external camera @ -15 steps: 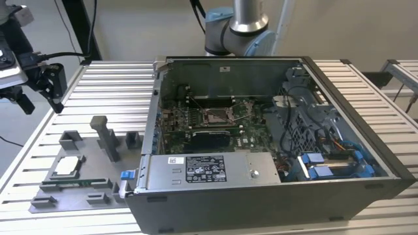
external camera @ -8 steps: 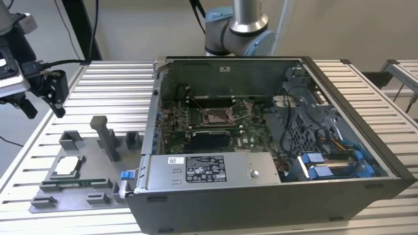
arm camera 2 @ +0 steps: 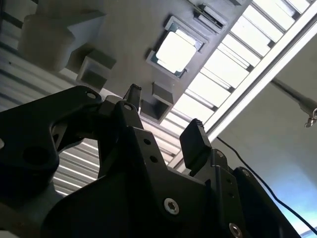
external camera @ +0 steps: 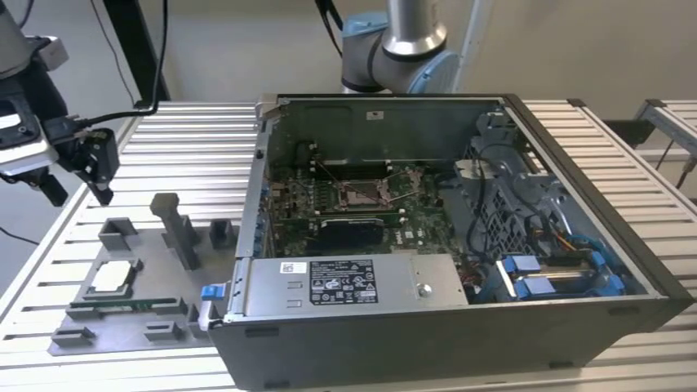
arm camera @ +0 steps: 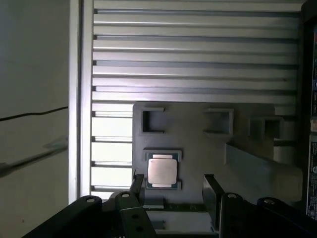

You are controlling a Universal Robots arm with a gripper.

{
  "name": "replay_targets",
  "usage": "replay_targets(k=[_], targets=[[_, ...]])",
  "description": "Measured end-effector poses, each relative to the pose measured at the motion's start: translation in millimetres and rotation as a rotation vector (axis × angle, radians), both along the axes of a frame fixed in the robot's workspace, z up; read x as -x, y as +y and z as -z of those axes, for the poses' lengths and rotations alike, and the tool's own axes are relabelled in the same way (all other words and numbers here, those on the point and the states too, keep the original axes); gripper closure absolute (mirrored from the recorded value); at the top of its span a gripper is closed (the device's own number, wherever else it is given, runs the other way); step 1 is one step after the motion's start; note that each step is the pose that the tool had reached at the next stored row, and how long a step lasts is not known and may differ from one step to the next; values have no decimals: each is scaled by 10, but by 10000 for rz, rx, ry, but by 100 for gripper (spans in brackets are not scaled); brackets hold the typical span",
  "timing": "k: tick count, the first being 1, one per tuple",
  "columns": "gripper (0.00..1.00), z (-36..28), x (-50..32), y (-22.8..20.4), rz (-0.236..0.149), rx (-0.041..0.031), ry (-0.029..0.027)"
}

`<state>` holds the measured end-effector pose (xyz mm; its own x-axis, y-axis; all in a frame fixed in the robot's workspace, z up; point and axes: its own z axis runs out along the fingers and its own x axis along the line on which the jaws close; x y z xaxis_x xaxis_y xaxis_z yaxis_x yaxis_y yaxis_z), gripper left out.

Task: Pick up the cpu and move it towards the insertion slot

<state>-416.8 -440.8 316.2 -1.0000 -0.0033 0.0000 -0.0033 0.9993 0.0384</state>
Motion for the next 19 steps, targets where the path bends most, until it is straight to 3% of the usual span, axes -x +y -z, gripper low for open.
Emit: replay_targets(k=[19], targets=[[0, 344, 32, -4, 1, 1, -13]])
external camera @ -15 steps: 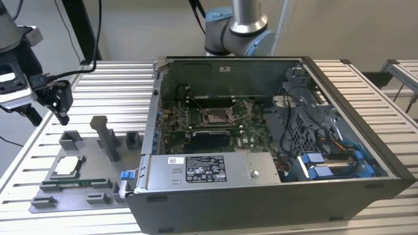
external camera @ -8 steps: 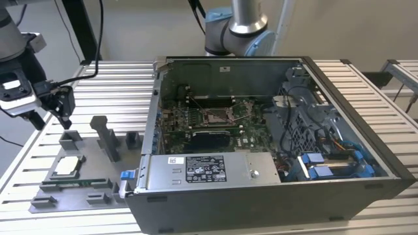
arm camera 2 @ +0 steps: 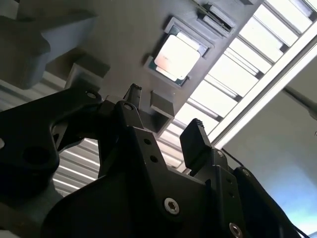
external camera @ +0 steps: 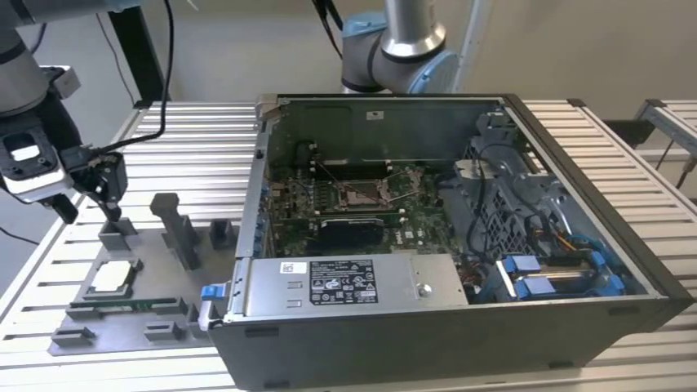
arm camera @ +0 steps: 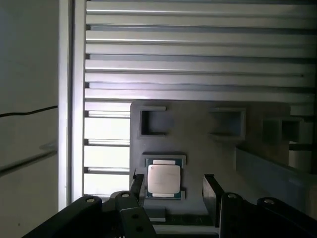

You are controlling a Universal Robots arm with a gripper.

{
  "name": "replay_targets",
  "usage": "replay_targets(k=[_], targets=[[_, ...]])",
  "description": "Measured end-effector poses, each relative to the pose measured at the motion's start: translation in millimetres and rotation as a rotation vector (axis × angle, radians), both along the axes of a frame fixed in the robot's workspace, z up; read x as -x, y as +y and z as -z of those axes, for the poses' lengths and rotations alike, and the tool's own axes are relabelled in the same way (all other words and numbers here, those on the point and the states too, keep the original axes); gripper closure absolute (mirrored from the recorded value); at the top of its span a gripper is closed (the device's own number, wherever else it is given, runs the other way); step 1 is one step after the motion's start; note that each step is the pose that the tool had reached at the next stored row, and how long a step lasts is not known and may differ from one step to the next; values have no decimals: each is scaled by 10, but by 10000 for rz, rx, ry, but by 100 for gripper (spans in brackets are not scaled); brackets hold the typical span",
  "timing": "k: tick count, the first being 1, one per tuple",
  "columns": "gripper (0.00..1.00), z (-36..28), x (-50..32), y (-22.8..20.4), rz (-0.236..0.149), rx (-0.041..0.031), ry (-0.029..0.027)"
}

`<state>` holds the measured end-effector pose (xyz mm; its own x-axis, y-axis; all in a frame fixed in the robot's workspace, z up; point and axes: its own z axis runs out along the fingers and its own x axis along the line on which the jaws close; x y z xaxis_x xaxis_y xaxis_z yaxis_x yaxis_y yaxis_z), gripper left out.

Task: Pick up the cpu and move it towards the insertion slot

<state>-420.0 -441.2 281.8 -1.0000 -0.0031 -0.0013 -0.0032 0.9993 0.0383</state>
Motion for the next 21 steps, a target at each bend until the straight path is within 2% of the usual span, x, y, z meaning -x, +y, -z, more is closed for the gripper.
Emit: replay_targets(k=[7, 21], targets=[[0, 126, 23, -45, -1, 0, 0], [0, 382, 58, -190, -1, 0, 0]])
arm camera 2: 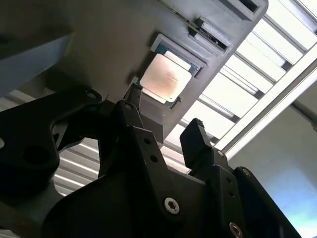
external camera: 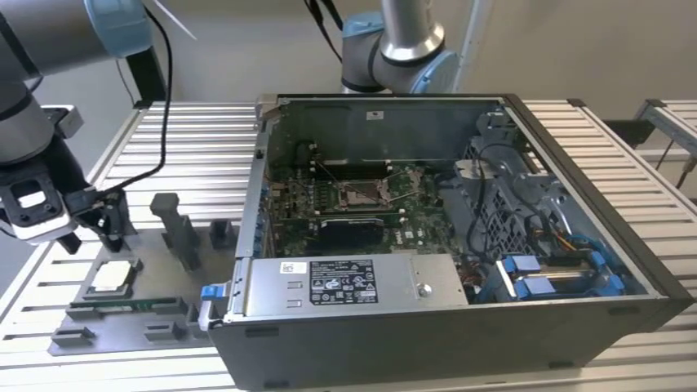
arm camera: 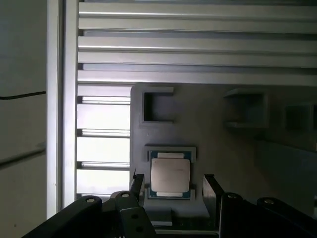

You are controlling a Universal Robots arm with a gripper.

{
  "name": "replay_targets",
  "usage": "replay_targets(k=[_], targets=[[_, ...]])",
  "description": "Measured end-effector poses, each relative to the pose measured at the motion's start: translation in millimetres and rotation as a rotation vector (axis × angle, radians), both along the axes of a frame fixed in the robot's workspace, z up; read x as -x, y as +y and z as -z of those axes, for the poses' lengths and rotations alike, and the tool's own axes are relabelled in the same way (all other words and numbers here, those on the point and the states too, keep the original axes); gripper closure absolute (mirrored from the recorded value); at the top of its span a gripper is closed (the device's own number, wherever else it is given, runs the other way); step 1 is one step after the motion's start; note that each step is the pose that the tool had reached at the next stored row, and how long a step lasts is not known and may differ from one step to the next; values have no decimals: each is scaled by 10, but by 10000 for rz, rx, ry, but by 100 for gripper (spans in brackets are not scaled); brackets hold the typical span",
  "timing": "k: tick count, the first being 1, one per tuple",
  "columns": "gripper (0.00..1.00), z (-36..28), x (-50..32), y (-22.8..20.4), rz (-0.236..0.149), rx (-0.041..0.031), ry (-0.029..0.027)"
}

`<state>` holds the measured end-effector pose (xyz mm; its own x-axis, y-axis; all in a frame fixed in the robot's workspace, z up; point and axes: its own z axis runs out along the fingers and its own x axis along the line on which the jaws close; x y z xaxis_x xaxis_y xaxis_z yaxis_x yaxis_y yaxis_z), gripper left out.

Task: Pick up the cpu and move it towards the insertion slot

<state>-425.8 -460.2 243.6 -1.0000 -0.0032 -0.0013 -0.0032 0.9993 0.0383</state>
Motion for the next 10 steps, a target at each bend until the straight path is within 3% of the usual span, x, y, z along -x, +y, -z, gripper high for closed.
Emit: replay_targets(k=[7, 10], targets=[[0, 127, 4, -84, 0, 0, 0], [0, 179, 5, -90, 5, -2, -3]])
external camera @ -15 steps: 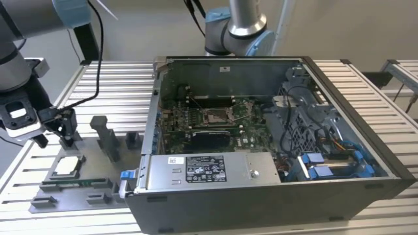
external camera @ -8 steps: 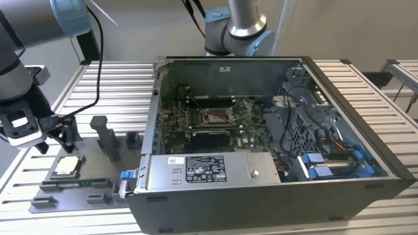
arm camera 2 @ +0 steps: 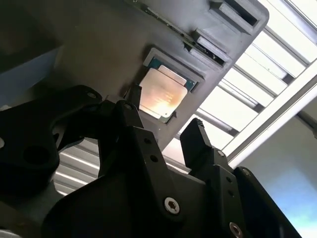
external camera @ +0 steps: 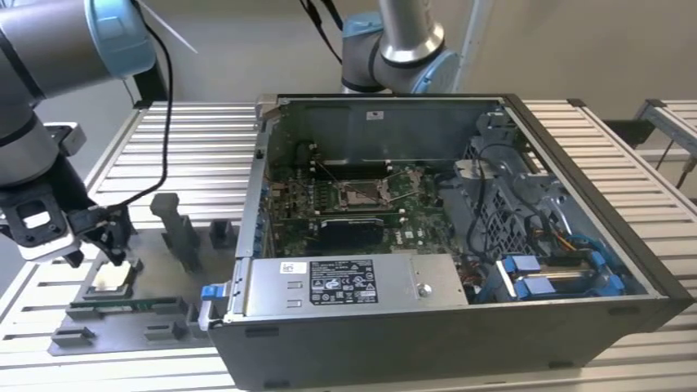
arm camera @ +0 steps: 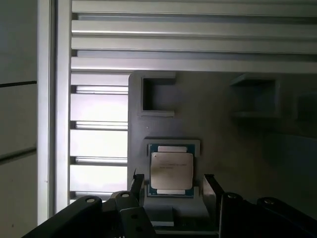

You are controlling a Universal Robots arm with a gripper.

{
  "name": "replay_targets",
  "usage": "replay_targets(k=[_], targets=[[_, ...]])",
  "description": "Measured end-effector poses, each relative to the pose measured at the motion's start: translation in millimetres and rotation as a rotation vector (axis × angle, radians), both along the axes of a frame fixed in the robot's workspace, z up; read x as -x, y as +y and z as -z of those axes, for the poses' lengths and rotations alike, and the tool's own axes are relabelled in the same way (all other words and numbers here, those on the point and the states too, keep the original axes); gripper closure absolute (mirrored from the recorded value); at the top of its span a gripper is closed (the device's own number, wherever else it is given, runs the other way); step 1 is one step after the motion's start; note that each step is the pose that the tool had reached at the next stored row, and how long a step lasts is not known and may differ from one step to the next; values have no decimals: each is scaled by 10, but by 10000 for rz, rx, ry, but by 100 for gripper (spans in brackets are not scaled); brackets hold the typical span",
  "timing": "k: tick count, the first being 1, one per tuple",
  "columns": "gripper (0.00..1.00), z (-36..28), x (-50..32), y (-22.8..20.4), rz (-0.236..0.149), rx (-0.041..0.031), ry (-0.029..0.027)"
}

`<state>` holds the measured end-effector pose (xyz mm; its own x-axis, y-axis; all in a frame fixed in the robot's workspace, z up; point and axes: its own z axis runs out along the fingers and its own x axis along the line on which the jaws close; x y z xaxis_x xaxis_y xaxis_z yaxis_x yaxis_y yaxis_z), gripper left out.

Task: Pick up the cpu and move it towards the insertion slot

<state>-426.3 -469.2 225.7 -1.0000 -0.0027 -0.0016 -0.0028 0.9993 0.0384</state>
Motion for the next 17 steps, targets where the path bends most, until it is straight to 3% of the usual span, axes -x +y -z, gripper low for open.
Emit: replay_targets(k=[17], targets=[[0, 206, -1, -5, 19, 1, -2]])
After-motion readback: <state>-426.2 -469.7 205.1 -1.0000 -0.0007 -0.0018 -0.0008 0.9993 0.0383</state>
